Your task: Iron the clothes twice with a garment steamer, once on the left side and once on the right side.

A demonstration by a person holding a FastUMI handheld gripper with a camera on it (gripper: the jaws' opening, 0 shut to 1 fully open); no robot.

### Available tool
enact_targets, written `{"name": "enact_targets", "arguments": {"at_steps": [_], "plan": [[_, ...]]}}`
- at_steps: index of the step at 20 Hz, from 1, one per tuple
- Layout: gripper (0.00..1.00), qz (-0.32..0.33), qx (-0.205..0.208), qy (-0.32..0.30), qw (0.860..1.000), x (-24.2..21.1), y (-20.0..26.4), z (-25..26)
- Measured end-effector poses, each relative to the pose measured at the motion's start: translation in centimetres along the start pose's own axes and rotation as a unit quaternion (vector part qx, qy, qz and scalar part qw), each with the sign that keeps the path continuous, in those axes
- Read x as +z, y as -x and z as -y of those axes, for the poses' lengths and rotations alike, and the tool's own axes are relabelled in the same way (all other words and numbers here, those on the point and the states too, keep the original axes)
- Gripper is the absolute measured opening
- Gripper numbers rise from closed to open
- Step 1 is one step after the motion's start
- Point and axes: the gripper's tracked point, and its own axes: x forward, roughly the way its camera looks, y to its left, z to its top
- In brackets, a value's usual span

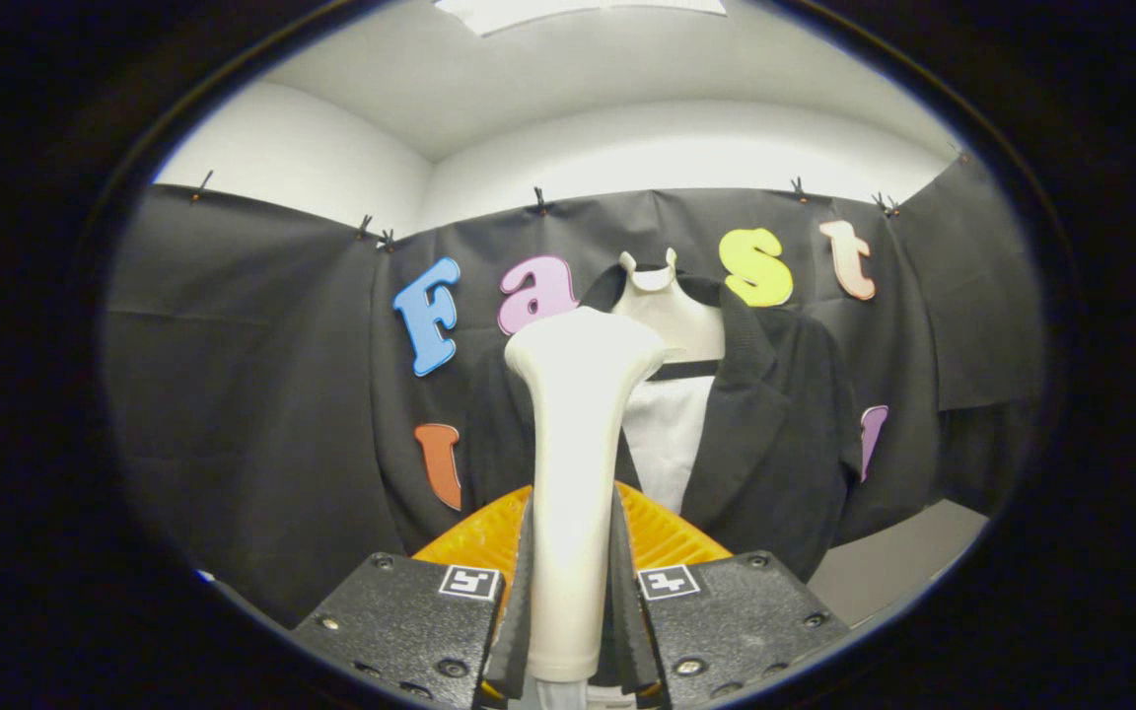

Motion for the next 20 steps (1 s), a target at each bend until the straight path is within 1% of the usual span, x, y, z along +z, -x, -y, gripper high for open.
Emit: {"name": "enact_targets", "arguments": {"at_steps": [4, 6, 8, 13, 17, 20], "plan": [[0.38, 0.003, -0.006, 0.027, 1.000, -0.2, -1.2, -1.6], [0.38, -0.003, -0.009, 0.041, 0.999, -1.3, -1.9, -2.2], [0.38, -0.017, -0.009, 0.043, 0.999, -2.7, -2.5, -2.5], [0.38, -0.038, -0.012, 0.052, 0.998, -4.7, -3.3, -2.2], [0.38, -0.057, -0.005, 0.052, 0.997, -7.8, -1.8, -2.1], [0.38, -0.074, -0.006, 0.052, 0.996, -9.7, -1.4, -1.7]]}}
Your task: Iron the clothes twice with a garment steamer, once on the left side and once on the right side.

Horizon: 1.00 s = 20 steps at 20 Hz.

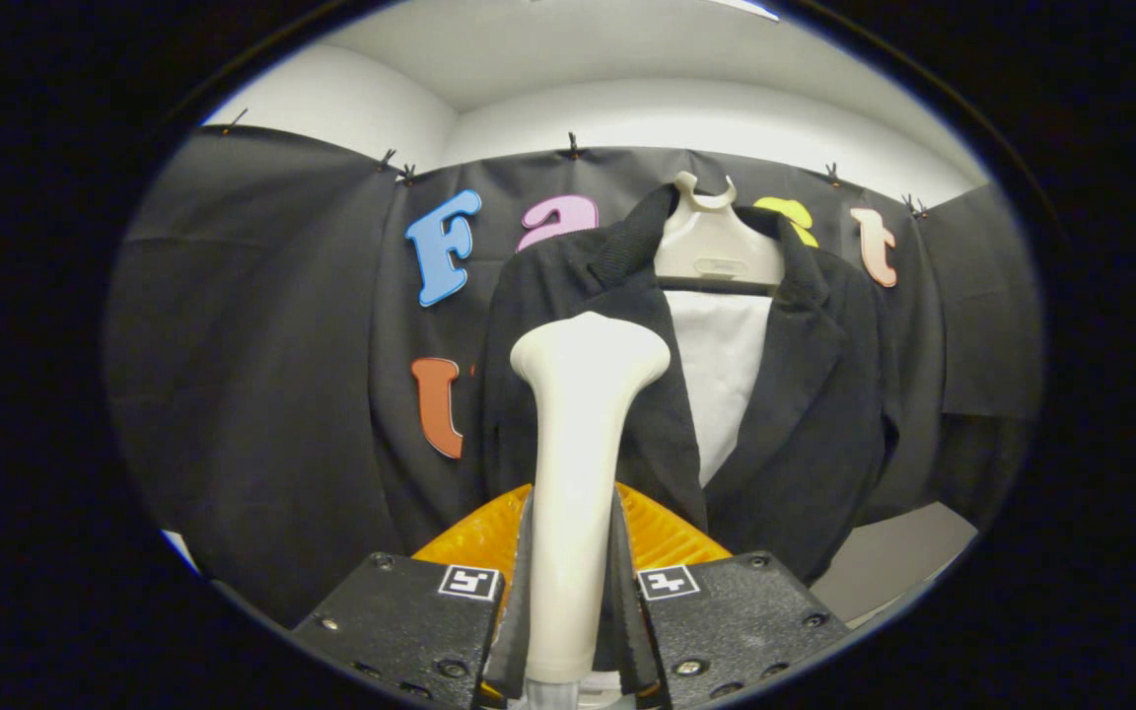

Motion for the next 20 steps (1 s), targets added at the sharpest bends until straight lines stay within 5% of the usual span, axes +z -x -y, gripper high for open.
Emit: {"name": "enact_targets", "arguments": {"at_steps": [20], "plan": [[0.38, -0.078, -0.001, 0.000, 0.997, -11.2, 1.3, 0.2]]}}
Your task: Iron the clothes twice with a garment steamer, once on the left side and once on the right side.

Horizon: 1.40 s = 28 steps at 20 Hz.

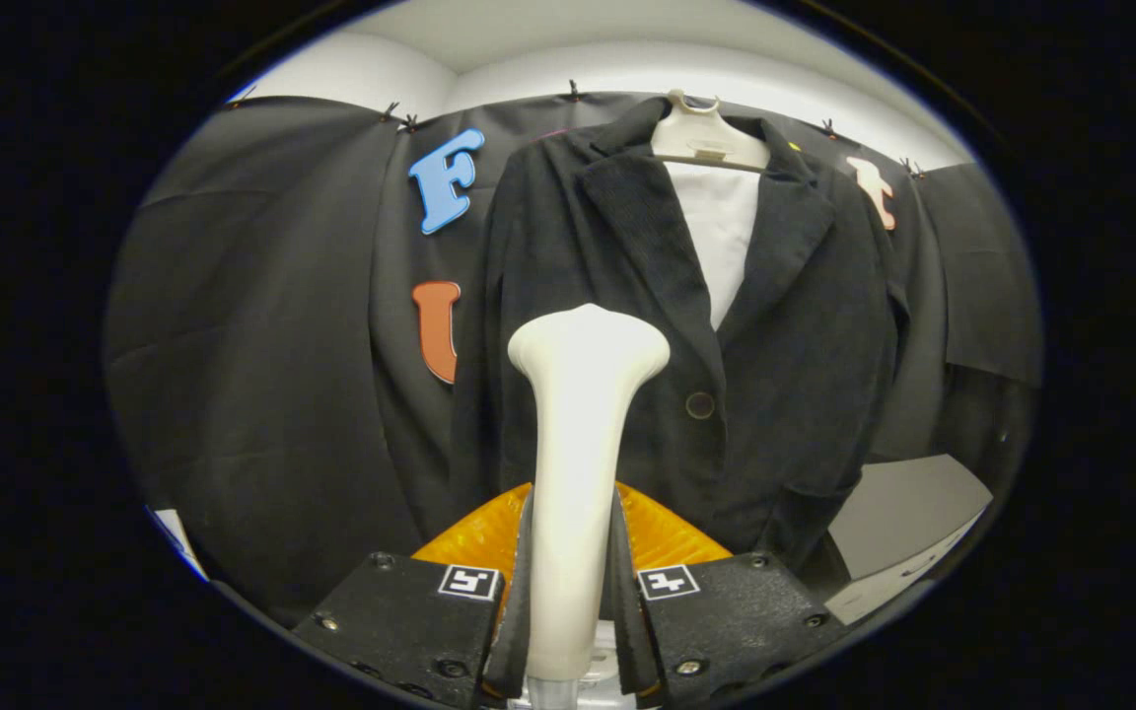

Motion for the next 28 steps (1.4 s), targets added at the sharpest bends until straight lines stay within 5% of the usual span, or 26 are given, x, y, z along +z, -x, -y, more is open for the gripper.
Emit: {"name": "enact_targets", "arguments": {"at_steps": [28], "plan": [[0.38, -0.119, -0.003, 0.017, 0.993, -16.7, -0.6, 1.7]]}}
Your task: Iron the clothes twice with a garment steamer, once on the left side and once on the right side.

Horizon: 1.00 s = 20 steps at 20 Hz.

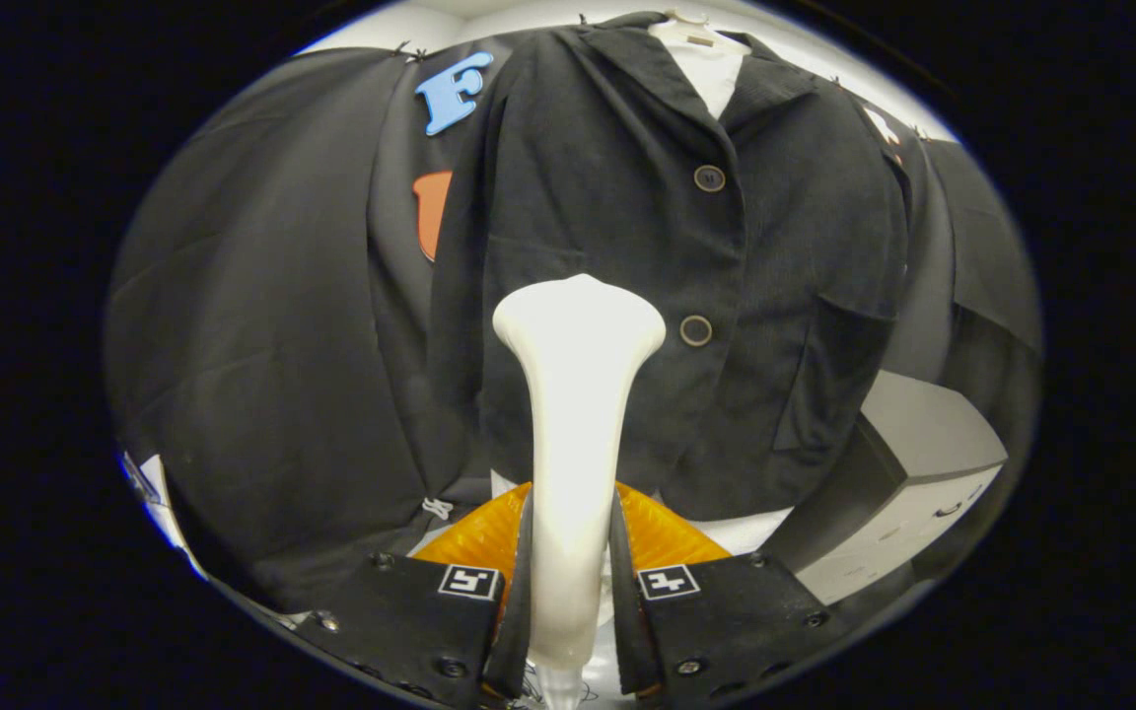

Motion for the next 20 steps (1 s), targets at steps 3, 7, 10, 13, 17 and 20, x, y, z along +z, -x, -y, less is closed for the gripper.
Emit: {"name": "enact_targets", "arguments": {"at_steps": [3, 7, 10, 13, 17, 20], "plan": [[0.38, -0.016, 0.003, 0.002, 1.000, -1.7, -0.4, 0.0], [0.38, -0.034, 0.003, 0.007, 0.999, -4.4, -1.1, 0.6], [0.38, -0.046, 0.002, 0.011, 0.999, -5.8, -1.2, 0.5], [0.38, -0.058, 0.000, 0.013, 0.998, -7.1, -1.5, 0.5], [0.38, -0.071, 0.001, 0.019, 0.997, -9.0, -2.0, 0.6], [0.38, -0.081, 0.004, 0.019, 0.997, -9.5, -1.9, 0.5]]}}
